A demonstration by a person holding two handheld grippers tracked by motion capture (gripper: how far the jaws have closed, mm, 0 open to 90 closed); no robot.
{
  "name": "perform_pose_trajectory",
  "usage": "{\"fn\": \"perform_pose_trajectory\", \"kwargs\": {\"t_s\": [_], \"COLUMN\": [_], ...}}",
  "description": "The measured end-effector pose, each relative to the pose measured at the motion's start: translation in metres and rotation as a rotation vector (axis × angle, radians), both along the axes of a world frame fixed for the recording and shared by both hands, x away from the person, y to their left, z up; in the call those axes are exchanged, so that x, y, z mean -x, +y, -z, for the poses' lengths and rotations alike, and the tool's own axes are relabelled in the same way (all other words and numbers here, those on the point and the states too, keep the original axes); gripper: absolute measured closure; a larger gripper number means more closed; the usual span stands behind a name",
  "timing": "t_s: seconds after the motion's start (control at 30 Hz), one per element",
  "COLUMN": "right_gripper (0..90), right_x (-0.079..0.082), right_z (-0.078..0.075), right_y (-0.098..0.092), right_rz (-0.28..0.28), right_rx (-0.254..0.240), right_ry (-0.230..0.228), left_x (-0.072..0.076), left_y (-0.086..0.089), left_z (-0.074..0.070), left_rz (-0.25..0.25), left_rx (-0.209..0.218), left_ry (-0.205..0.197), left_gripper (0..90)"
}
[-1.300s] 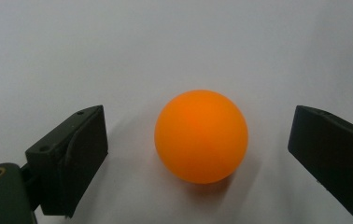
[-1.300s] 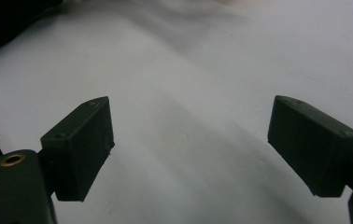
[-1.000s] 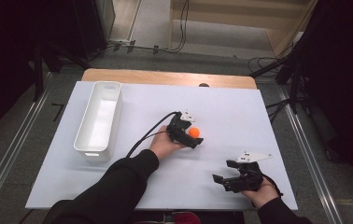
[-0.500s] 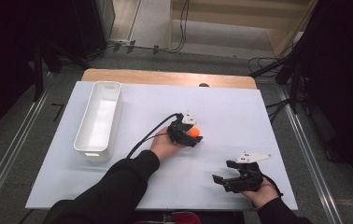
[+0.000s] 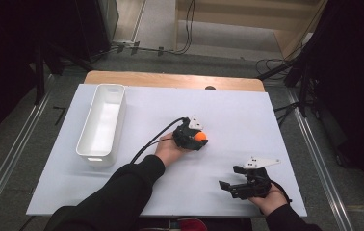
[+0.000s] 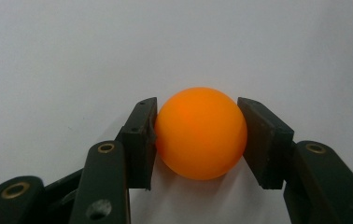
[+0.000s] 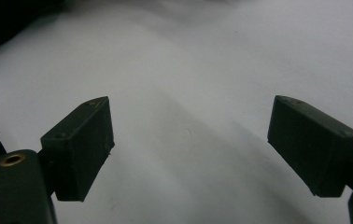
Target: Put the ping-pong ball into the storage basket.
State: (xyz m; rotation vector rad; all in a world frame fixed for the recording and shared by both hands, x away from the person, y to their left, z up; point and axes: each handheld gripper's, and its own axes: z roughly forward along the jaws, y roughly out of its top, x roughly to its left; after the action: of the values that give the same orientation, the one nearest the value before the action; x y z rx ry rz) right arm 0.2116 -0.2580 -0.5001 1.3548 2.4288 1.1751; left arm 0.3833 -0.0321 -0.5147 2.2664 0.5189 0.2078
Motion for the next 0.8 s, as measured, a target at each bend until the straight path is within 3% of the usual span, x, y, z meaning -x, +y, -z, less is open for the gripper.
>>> {"fn": "perform_pose_trajectory", "kwargs": {"t_s": [0.3,0.37,0.8], "right_gripper": [13.1,13.1,13.1], "right_x": [0.000,0.000,0.000], "right_z": [0.000,0.000,0.000], "right_y": [0.000,0.000,0.000], "right_rz": [0.001,0.000,0.003], "right_rx": [0.000,-0.001,-0.001], "right_ry": [0.000,0.000,-0.001], "left_x": [0.000,0.000,0.006], "left_y": [0.002,0.002,0.009], "left_z": [-0.002,-0.003,-0.019], "left_rz": [0.001,-0.005,0.023], "left_rx": [0.004,0.022,0.021], "left_ry": [0.042,0.053,0.070], "left_gripper": [50.2,50.2,50.1]}}
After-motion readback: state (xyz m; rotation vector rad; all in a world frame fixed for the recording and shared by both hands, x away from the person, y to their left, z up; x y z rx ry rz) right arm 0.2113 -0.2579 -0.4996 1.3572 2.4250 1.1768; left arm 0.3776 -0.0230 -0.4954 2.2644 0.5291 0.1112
